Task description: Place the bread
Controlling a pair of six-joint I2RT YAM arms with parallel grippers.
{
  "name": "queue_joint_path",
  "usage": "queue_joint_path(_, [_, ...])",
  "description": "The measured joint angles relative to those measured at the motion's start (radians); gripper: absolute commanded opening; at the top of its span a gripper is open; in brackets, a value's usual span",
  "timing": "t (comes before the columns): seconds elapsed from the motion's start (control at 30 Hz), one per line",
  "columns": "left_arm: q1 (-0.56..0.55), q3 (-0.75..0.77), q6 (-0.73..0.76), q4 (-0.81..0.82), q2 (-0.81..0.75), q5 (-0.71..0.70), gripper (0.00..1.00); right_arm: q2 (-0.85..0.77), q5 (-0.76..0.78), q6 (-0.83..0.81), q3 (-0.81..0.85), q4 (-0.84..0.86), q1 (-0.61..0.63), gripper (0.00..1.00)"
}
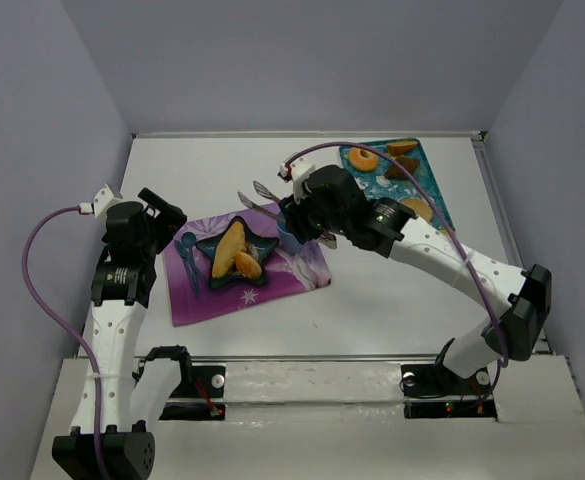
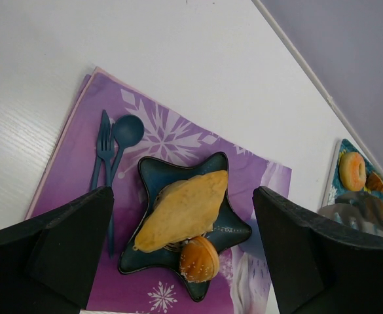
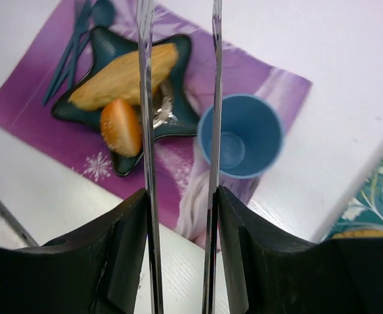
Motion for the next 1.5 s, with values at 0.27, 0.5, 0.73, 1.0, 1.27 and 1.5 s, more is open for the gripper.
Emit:
queue_joint_path(0.27, [0.000,0.000,0.000,0.000,-0.005,0.000,0.99,-0.240,0.294,0.164,-0.094,0.016,-0.100,0.48])
queue_joint_path(0.5, [0.000,0.000,0.000,0.000,-0.006,0.000,0.99,-0.240,0.292,0.252,-0.196,0.051,-0.297,0.49])
queue_joint_path(0.73, [0.000,0.000,0.000,0.000,0.003,0.000,0.99,0.052,0.204,0.231,-0.201,0.146,-0.341,0.50])
queue_joint_path(1.0, [0.000,0.000,0.000,-0.001,0.013,-0.011,0.99,0.254,0.183,0.230,-0.196,0.188,-0.369,0.66])
queue_joint_path(1.27, [0.000,0.000,0.000,-0.002,0.042,-0.010,0.99,0.259,0.164,0.249,-0.200,0.206,-0.375,1.00])
queue_joint_path(1.5, [0.000,0.003,0.000,-0.012,0.047,-0.010,0.99,0.074,0.161,0.234,-0.216,0.202,-0.375,1.00])
